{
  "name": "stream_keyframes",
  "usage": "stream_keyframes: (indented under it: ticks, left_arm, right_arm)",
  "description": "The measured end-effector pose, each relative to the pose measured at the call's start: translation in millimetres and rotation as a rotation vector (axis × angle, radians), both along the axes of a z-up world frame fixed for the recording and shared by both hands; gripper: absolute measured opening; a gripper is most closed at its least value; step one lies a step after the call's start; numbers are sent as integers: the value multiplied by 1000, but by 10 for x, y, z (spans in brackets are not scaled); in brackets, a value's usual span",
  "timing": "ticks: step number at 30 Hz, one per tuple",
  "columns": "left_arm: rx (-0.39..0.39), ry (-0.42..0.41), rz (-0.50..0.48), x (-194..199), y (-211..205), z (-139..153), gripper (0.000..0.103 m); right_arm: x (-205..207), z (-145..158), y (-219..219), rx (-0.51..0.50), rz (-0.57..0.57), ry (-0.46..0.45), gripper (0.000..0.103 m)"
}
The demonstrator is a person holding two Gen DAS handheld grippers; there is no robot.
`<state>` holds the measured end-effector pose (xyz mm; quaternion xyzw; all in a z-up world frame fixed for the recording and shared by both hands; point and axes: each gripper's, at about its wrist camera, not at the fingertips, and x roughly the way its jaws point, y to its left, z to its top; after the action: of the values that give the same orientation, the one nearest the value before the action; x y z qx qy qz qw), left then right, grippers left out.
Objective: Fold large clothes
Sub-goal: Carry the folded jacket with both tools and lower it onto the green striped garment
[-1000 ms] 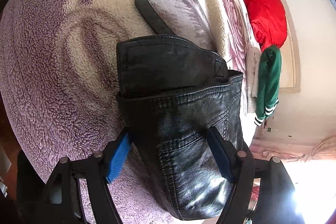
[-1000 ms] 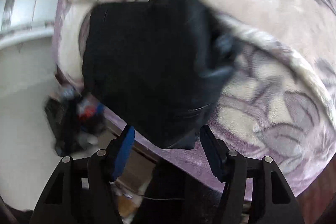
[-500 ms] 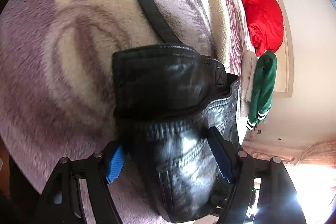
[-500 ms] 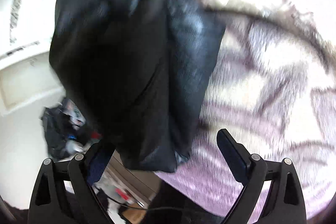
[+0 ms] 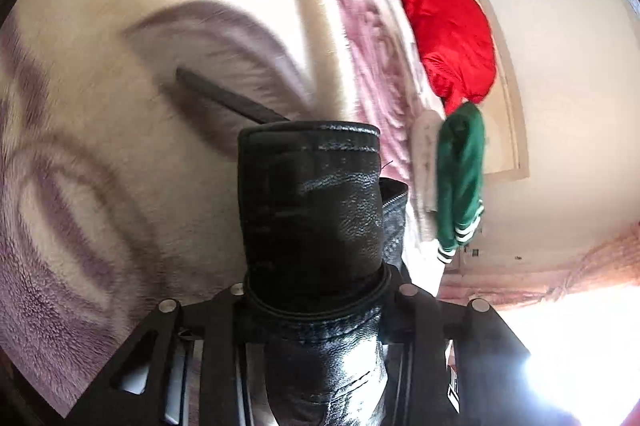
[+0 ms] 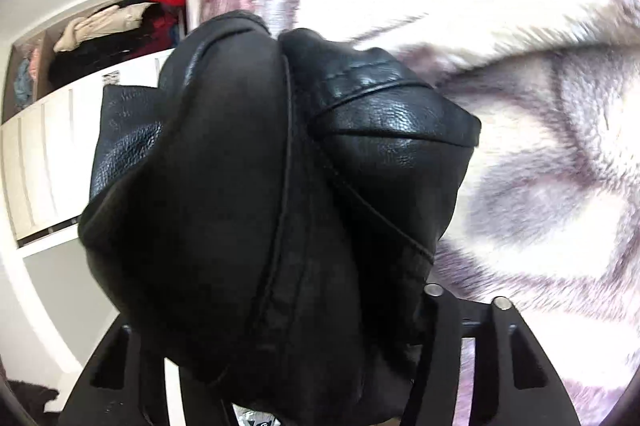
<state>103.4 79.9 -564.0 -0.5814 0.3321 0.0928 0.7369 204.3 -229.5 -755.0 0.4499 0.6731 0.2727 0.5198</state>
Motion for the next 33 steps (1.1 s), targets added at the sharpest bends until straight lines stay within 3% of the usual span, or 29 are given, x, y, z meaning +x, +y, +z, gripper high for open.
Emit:
stream_keyframes:
  ticks: [6,10,14,19,24,27,30,33]
  left_arm:
    - [14,-60,3,171,26,556,29]
    - [12,-124,-10,488,57,945,30]
    - [-24,-207,-59,1077,54,1272,29]
    - [-75,-328,-118,2110,-59,1660,29]
    - [-83,-404,-152,3119,-216,1834,29]
    - [-87,-433,-144,3713,-285,1727,29]
    - [-93,-446,-132,4077,-316,1426,29]
    - [-96,-406,-145,4288,-308,1024,29]
  right_arm:
    - [326,564,194,28,21,-76,53]
    - [727,1167,30,26,38,-152,52]
    - [1329,1792,-47,1,-5,-224,52]
    - [2106,2620,-560,-47,-73,-345,52]
    - [3108,3260,-984,-87,-109,-467,52]
    - [3801,3431,-1088,-112,-109,-515,52]
    - [4507,3326,-1145,-107,-82,-534,52]
    - [5156,2805,-1040,-121,-32,-534,52]
